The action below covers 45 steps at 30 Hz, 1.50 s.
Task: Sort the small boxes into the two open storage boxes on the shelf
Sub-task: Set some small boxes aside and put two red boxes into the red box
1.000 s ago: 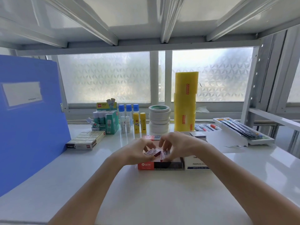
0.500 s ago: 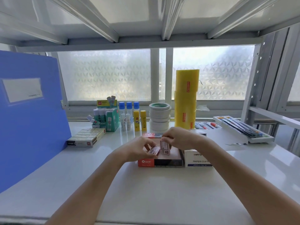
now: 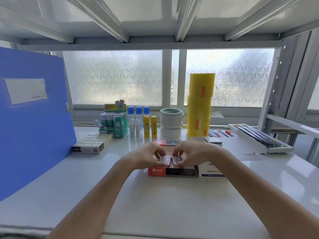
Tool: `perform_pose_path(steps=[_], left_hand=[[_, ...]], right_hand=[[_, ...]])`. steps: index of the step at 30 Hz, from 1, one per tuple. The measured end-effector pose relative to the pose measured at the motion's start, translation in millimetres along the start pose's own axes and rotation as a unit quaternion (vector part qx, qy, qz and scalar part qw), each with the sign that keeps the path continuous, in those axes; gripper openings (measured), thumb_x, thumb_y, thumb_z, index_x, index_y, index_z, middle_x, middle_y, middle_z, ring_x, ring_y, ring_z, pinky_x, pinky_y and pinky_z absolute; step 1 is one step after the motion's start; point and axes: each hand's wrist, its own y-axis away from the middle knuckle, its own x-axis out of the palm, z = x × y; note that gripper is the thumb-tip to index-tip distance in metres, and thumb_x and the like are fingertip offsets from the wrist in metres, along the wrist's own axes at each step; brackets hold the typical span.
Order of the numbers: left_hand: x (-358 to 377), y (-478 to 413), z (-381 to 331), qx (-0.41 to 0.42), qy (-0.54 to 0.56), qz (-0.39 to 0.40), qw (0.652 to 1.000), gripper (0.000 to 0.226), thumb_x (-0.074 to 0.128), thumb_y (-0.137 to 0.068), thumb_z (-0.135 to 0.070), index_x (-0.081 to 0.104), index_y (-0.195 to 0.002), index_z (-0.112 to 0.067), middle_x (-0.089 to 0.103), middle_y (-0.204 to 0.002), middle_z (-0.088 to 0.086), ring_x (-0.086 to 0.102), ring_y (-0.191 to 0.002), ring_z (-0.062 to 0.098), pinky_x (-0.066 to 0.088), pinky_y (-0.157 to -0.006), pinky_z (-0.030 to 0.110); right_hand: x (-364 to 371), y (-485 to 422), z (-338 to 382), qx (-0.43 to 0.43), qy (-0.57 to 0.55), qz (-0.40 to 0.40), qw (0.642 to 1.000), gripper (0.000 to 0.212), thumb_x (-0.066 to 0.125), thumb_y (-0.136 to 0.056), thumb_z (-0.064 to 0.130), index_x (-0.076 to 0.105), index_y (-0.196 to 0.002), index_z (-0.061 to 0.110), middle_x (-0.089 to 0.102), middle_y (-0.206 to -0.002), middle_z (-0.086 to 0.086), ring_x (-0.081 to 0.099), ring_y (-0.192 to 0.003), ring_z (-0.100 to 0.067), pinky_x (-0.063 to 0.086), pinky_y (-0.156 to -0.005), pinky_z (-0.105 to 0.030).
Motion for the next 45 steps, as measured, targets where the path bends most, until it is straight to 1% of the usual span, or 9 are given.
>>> perform_pose_path(steps=[3, 8, 15, 24, 31, 36, 38, 42, 45], left_hand=[[2.4, -0.4, 0.2, -0.003, 0.001, -0.015, 1.0, 0.048, 0.077, -0.08, -0.026, 0.064, -0.123, -0.011, 0.065, -0.105, -0.001, 0.059, -0.092, 0.009, 0.042, -0.065, 0.012], [4.9, -1.8, 1.5, -0.011, 0.007, -0.032, 0.999, 0.047, 0.08, -0.076, -0.03, 0.067, -0.117, -0.012, 0.068, -0.106, 0.003, 0.063, -0.094, 0.014, 0.048, -0.071, 0.017], [5.4, -0.7, -1.1, -0.013, 0.009, -0.037, 0.999, 0.049, 0.08, -0.076, -0.032, 0.066, -0.118, -0.011, 0.067, -0.108, 0.004, 0.062, -0.095, 0.014, 0.047, -0.072, 0.017], [4.8, 0.5, -2.2, -0.018, 0.004, -0.052, 0.998, 0.048, 0.081, -0.074, -0.032, 0.068, -0.116, -0.011, 0.07, -0.108, 0.003, 0.065, -0.094, 0.013, 0.048, -0.071, 0.014], [3.5, 1.2, -3.2, -0.017, -0.003, -0.047, 0.999, 0.047, 0.081, -0.074, -0.034, 0.069, -0.114, -0.012, 0.07, -0.107, 0.003, 0.065, -0.095, 0.015, 0.055, -0.082, 0.025], [4.1, 1.9, -3.1, -0.017, 0.001, -0.048, 0.999, 0.048, 0.08, -0.075, -0.034, 0.069, -0.115, -0.011, 0.07, -0.106, 0.003, 0.064, -0.091, 0.013, 0.046, -0.07, 0.013], [3.6, 2.3, -3.9, -0.017, -0.001, -0.043, 0.999, 0.049, 0.08, -0.076, -0.032, 0.067, -0.117, -0.01, 0.069, -0.108, 0.003, 0.063, -0.092, 0.012, 0.045, -0.069, 0.012], [-0.2, 1.8, -2.5, -0.017, 0.023, -0.029, 0.999, 0.059, 0.081, -0.074, -0.036, 0.062, -0.125, -0.013, 0.066, -0.111, 0.0, 0.063, -0.098, 0.01, 0.047, -0.075, 0.014], [-7.9, 3.0, -5.9, -0.018, 0.052, -0.043, 0.998, 0.063, 0.078, -0.076, -0.037, 0.057, -0.13, -0.013, 0.062, -0.116, 0.002, 0.059, -0.103, 0.013, 0.047, -0.079, 0.017]], right_hand=[[3.0, -1.2, 0.5, -0.003, -0.001, -0.028, 1.0, 0.046, 0.069, -0.084, 0.029, 0.061, -0.127, 0.014, 0.062, -0.123, -0.004, 0.057, -0.111, -0.022, 0.048, -0.097, -0.037], [6.1, -5.4, -1.2, -0.014, -0.02, -0.055, 0.998, 0.042, 0.073, -0.08, 0.03, 0.066, -0.118, 0.012, 0.065, -0.115, -0.005, 0.059, -0.105, -0.021, 0.051, -0.093, -0.036], [10.4, -9.0, -5.8, -0.022, -0.025, -0.06, 0.998, 0.044, 0.072, -0.082, 0.031, 0.063, -0.122, 0.016, 0.064, -0.119, -0.003, 0.058, -0.107, -0.019, 0.049, -0.093, -0.034], [11.4, -10.4, -7.0, -0.029, -0.022, -0.069, 0.997, 0.043, 0.073, -0.08, 0.032, 0.065, -0.12, 0.016, 0.067, -0.115, -0.002, 0.06, -0.104, -0.02, 0.051, -0.093, -0.037], [13.0, -10.9, -7.6, -0.03, -0.02, -0.072, 0.997, 0.043, 0.072, -0.079, 0.033, 0.066, -0.118, 0.016, 0.068, -0.114, -0.003, 0.061, -0.104, -0.02, 0.052, -0.092, -0.037], [13.2, -11.4, -8.0, -0.026, -0.015, -0.07, 0.997, 0.044, 0.072, -0.079, 0.034, 0.066, -0.119, 0.016, 0.068, -0.115, -0.002, 0.061, -0.105, -0.02, 0.051, -0.092, -0.037], [13.8, -11.2, -7.9, -0.03, -0.019, -0.071, 0.997, 0.045, 0.072, -0.079, 0.034, 0.066, -0.12, 0.015, 0.067, -0.116, -0.003, 0.061, -0.106, -0.02, 0.051, -0.092, -0.036], [0.5, -2.5, -13.3, -0.056, -0.078, -0.092, 0.991, 0.058, 0.069, -0.083, 0.038, 0.056, -0.132, 0.009, 0.061, -0.131, -0.006, 0.056, -0.118, -0.02, 0.045, -0.101, -0.033], [-28.4, 16.4, -38.3, -0.064, -0.187, -0.18, 0.964, 0.05, 0.068, -0.086, 0.031, 0.058, -0.129, 0.006, 0.063, -0.128, -0.01, 0.059, -0.115, -0.019, 0.047, -0.103, -0.033]])
